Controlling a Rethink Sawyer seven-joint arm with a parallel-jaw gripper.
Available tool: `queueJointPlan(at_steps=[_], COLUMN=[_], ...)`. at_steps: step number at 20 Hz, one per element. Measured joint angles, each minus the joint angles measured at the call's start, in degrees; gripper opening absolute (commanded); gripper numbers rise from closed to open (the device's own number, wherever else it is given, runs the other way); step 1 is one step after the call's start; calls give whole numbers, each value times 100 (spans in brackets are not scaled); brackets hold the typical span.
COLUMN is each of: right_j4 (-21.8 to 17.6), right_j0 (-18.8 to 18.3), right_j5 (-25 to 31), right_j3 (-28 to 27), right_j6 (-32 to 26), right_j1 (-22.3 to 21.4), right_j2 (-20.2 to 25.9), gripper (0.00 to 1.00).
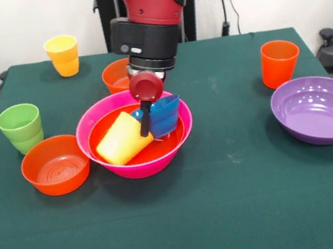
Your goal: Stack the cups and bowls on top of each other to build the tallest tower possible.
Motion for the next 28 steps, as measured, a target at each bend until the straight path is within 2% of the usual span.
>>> queueJointPlan(at_steps=[4, 7, 20, 28], right_j4=[4, 4, -1, 208], right_j0=[-468, -625, -859, -1258], right_j5=[-1, -2, 0, 541], right_j3=[53, 82, 188, 706], right_j6=[0, 0, 0, 0], right_j1=[-83, -103, -178, -843], right_j2=[342, 458, 751, 1203], gripper=[0, 0, 0, 0])
